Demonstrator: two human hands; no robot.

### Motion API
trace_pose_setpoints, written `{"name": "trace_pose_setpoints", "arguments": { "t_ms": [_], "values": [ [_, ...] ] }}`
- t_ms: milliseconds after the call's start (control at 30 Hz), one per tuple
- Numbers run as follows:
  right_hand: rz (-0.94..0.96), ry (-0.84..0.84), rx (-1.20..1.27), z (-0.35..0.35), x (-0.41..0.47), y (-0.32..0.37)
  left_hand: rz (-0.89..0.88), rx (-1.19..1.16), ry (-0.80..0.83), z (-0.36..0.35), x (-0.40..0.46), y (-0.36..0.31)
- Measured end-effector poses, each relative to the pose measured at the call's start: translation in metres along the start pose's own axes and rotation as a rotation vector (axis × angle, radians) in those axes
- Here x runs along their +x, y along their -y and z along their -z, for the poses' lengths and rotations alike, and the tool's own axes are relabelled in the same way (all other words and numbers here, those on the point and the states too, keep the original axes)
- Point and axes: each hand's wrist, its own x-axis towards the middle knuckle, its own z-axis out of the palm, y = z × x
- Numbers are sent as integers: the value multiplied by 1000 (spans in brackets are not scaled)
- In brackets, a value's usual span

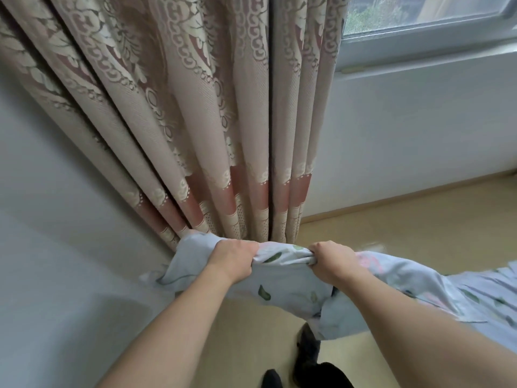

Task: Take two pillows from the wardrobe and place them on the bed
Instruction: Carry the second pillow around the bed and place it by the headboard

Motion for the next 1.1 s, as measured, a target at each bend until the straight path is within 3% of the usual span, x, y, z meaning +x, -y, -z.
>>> {"name": "trace_pose_setpoints", "arguments": {
  "t_ms": [433, 1100],
  "values": [
    [-113, 33, 100, 34, 114, -114, -121, 52, 91, 30, 180, -34],
    [-526, 22, 227, 94, 141, -309, -567, 144, 87, 92, 404, -180]
  ]
}}
